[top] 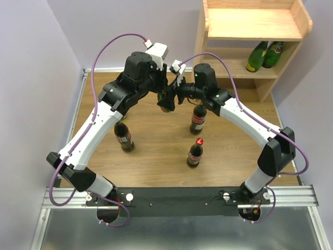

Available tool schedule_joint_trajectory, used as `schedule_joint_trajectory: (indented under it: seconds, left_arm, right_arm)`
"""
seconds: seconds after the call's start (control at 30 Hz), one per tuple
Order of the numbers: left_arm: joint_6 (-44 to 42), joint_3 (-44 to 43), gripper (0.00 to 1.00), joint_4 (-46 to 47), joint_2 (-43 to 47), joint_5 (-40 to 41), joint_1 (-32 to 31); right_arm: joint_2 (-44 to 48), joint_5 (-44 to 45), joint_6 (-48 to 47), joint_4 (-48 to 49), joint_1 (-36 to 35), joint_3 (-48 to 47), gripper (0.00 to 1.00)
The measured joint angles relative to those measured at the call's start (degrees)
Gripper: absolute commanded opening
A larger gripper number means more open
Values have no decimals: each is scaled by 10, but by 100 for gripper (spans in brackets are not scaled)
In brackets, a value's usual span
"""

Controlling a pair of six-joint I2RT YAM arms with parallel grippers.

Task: Place and organize the beverage onto the shelf
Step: Pick up the drink from the center of the board.

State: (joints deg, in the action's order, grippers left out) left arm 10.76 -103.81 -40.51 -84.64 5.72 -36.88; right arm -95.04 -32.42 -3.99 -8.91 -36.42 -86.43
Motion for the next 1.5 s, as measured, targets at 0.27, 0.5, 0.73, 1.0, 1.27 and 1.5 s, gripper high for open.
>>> schedule_joint_trajectory:
  seconds: [0.27, 0.5, 0.73, 1.0, 1.27, 1.5]
  left_arm:
    - [3, 0, 0, 0, 4, -4, 0]
    - [4, 0, 0, 1, 10, -4, 0]
    - [4, 0, 0, 1, 11, -4, 0]
    - [8, 17, 27, 23, 19, -9, 0]
    - [22, 57, 49, 84, 56, -21, 0]
    - [28, 57, 54, 132, 81, -33, 0]
  right_arm:
    - [0, 0, 12, 27, -4, 10, 88]
    - [0, -2, 19, 34, -5, 11, 63]
    - [0, -16, 23, 41, -11, 11, 1]
    - [5, -20, 23, 37, -11, 11, 1]
    - [24, -24, 25, 19, -11, 11, 1]
    - [25, -30, 26, -3, -11, 12, 1]
